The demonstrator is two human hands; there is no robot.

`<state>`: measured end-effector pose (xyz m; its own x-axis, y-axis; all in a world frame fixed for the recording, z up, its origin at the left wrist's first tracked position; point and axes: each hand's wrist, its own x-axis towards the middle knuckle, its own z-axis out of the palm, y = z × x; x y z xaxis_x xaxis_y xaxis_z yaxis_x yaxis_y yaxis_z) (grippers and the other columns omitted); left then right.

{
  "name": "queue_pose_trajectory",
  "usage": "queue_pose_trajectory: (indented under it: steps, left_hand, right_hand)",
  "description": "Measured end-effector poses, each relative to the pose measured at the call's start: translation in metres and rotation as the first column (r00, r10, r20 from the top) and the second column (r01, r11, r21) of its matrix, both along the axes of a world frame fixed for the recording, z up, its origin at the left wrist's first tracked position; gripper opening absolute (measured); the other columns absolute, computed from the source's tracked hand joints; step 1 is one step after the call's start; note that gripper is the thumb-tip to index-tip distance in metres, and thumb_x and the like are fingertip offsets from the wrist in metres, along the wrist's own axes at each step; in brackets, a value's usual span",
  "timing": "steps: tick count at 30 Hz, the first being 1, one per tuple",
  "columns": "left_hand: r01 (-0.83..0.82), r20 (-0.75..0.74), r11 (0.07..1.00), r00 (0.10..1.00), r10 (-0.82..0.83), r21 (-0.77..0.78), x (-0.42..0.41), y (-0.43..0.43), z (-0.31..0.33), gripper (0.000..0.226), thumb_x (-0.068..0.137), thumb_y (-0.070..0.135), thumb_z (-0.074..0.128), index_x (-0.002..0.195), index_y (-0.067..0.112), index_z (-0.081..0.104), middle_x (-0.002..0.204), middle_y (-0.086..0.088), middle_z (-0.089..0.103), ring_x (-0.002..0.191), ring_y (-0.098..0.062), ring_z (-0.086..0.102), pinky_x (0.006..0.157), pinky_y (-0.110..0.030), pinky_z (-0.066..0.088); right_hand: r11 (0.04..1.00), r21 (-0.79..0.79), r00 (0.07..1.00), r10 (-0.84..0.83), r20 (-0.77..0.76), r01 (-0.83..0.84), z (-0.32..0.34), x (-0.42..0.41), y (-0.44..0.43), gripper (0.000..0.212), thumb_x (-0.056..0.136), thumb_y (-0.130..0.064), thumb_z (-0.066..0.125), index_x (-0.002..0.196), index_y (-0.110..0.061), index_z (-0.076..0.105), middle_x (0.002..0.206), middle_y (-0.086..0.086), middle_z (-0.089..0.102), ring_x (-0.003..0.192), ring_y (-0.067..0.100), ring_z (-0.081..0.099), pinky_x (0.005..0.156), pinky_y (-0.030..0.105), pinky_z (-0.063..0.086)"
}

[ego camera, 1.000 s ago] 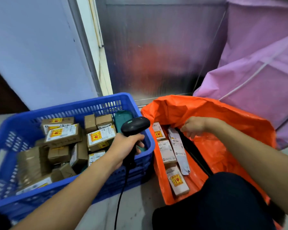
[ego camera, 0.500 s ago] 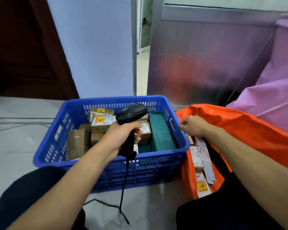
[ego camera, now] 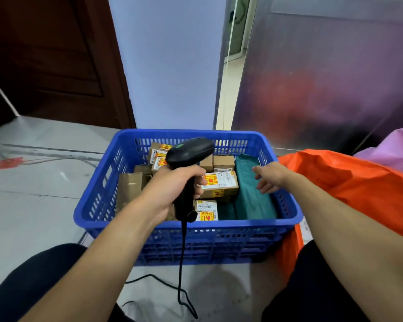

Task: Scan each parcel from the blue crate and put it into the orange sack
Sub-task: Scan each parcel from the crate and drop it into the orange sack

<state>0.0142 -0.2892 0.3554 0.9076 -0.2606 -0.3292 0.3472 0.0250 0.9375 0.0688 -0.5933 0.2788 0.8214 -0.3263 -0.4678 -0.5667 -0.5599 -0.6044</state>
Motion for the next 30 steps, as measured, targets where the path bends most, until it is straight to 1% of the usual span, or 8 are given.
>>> queue_pose_trajectory:
  steps: [4,7,10,12,15,19,25,30]
  left_hand:
    - [-0.026,0.005,0.999,1.000,0.026,0.029,0.010,0.011,0.003,0.007,0.094,0.013,0.071,0.096,0.006,0.073,0.077,-0.009,0.074,0.063,-0.018,0.065,0.073,-0.037,0.057]
    - [-0.058,-0.028,0.998,0.998,0.058,0.022,0.021,0.017,0.003,0.007,0.094,0.013,0.072,0.095,0.006,0.073,0.081,-0.011,0.074,0.062,-0.019,0.063,0.074,-0.039,0.054]
    - [-0.044,-0.032,0.998,0.998,0.046,0.038,0.031,0.020,0.004,0.008,0.094,0.013,0.072,0.097,0.005,0.074,0.083,-0.013,0.074,0.065,-0.019,0.064,0.077,-0.040,0.055]
    - [-0.034,-0.031,0.999,0.999,0.036,0.039,0.040,0.022,0.003,0.008,0.094,0.012,0.072,0.096,0.005,0.074,0.082,-0.013,0.074,0.069,-0.022,0.064,0.079,-0.040,0.055]
    - [-0.049,-0.033,0.998,0.998,0.050,0.030,0.053,0.026,0.000,0.005,0.094,0.013,0.072,0.095,0.008,0.073,0.082,-0.012,0.074,0.066,-0.021,0.064,0.072,-0.036,0.055]
    - [-0.060,-0.035,0.998,0.998,0.061,0.033,0.069,0.019,0.000,0.010,0.094,0.014,0.072,0.101,0.007,0.074,0.083,-0.011,0.076,0.064,-0.017,0.066,0.076,-0.037,0.058]
    - [-0.061,-0.054,0.998,0.997,0.062,0.027,0.078,0.008,-0.002,0.009,0.094,0.013,0.071,0.101,0.007,0.074,0.081,-0.010,0.076,0.066,-0.016,0.066,0.075,-0.034,0.059]
    - [-0.062,-0.058,0.998,0.996,0.064,0.028,0.079,0.014,-0.003,0.011,0.095,0.014,0.071,0.103,0.007,0.074,0.082,-0.009,0.076,0.068,-0.016,0.067,0.080,-0.036,0.059]
  right_hand:
    - [0.999,0.000,0.998,0.039,-0.050,-0.039,-0.025,0.021,0.022,0.047,0.102,-0.042,0.057,0.116,0.003,0.061,0.092,0.019,0.072,0.076,0.030,0.072,0.069,0.035,0.058]
    - [0.959,-0.178,0.973,0.201,-0.111,-0.219,-0.035,0.036,0.035,0.038,0.099,-0.041,0.060,0.103,-0.003,0.064,0.092,0.016,0.072,0.077,0.028,0.070,0.069,0.034,0.058]
    - [0.735,-0.509,0.893,0.397,-0.213,-0.448,-0.030,0.047,0.042,0.025,0.097,-0.038,0.058,0.094,-0.014,0.060,0.101,0.011,0.070,0.086,0.028,0.063,0.072,0.033,0.047]
    - [0.549,-0.635,0.827,0.481,-0.293,-0.544,-0.030,0.058,0.044,0.031,0.098,-0.039,0.056,0.115,-0.014,0.060,0.120,0.012,0.068,0.100,0.030,0.063,0.078,0.034,0.047]
    - [0.307,-0.710,0.711,0.592,-0.379,-0.634,-0.038,0.070,0.052,0.055,0.099,-0.041,0.057,0.145,-0.013,0.043,0.143,0.009,0.056,0.124,0.030,0.059,0.094,0.041,0.050]
    - [0.333,-0.660,0.677,0.636,-0.371,-0.674,-0.059,0.077,0.055,0.071,0.097,-0.046,0.059,0.154,-0.013,0.032,0.152,0.009,0.049,0.131,0.029,0.055,0.102,0.042,0.050]
    - [0.465,-0.568,0.708,0.618,-0.342,-0.679,-0.079,0.080,0.051,0.097,0.092,-0.043,0.067,0.163,-0.011,0.008,0.165,0.012,0.031,0.147,0.029,0.036,0.119,0.043,0.035]
    - [0.606,-0.531,0.798,0.534,-0.281,-0.593,-0.089,0.092,0.050,0.096,0.090,-0.048,0.070,0.160,-0.010,0.016,0.160,0.015,0.036,0.142,0.033,0.040,0.117,0.046,0.038]
